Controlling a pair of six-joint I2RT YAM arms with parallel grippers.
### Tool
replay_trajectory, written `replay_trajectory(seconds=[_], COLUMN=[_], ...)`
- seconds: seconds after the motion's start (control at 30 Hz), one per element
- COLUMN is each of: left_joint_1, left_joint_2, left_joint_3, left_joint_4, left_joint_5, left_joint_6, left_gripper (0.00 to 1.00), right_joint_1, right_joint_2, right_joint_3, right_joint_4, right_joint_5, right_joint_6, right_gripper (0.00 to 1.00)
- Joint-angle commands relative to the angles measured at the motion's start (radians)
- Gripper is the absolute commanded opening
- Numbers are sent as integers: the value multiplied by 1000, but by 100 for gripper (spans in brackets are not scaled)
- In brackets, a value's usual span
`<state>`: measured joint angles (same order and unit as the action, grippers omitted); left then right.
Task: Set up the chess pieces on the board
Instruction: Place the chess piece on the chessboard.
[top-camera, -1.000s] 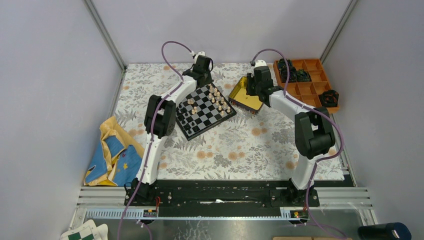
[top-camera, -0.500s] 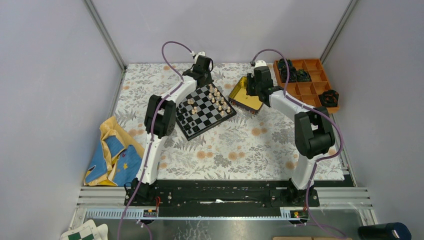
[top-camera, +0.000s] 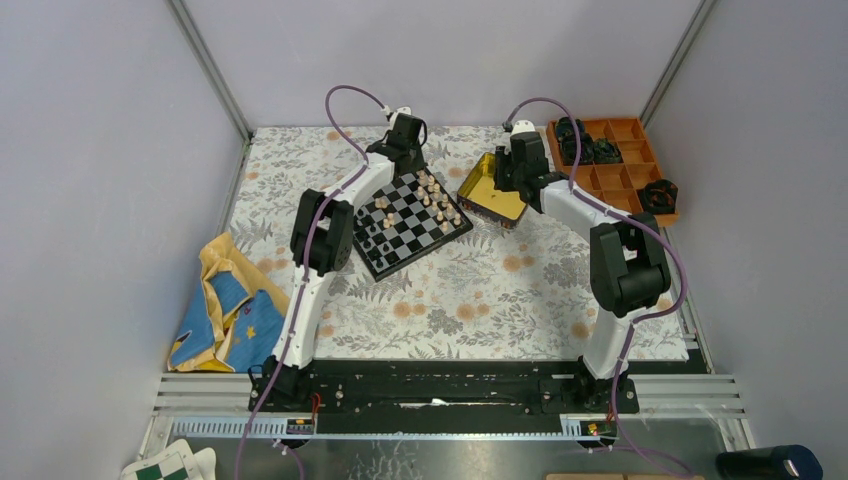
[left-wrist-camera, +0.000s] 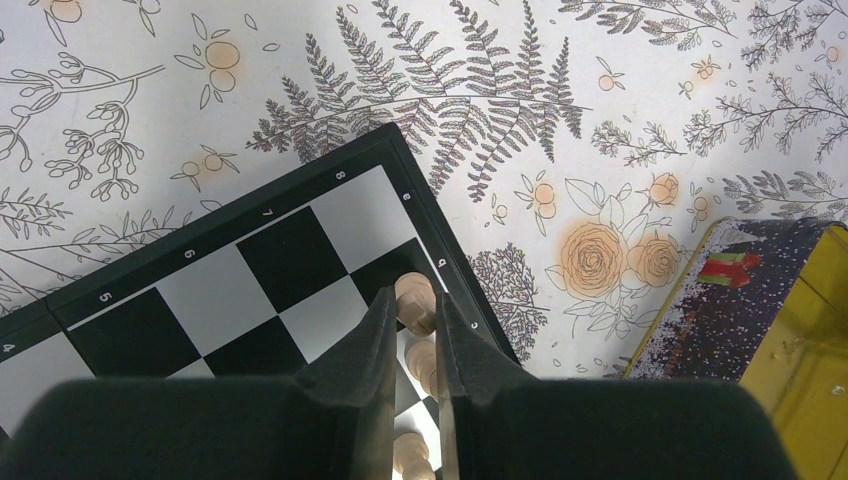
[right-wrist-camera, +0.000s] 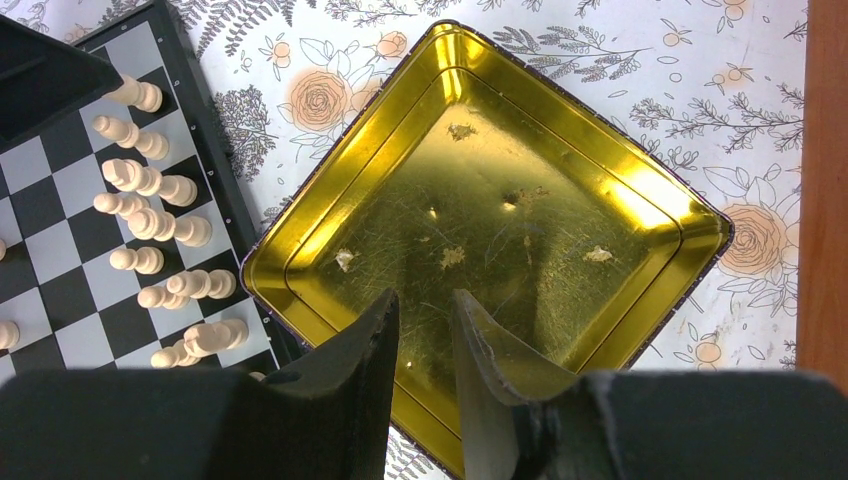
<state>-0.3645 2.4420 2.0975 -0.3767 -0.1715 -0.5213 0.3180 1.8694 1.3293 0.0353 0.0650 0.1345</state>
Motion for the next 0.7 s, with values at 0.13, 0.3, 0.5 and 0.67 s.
replay_trajectory(seconds=[0.13,0.3,0.5,0.67], left_joint_1=[7,7,9,8], left_joint_2=[11,8,5,-1], left_joint_3=[12,12,19,28], left_joint_4=[39,40,40,41], left_joint_5=[-3,-6,-9,-13], left_joint_6=[6,7,1,0], left_gripper=[26,29,31,34], right_joint_1=[-8,-8,-9,-8], right_joint_2=[1,-3,-11,-18], right_joint_3=[38,38,36,35], right_joint_4=[20,17,14,13], right_joint_5=[-11,-11,-10,-9], right_joint_6=[3,3,2,1], right_gripper=[33,33,33,33])
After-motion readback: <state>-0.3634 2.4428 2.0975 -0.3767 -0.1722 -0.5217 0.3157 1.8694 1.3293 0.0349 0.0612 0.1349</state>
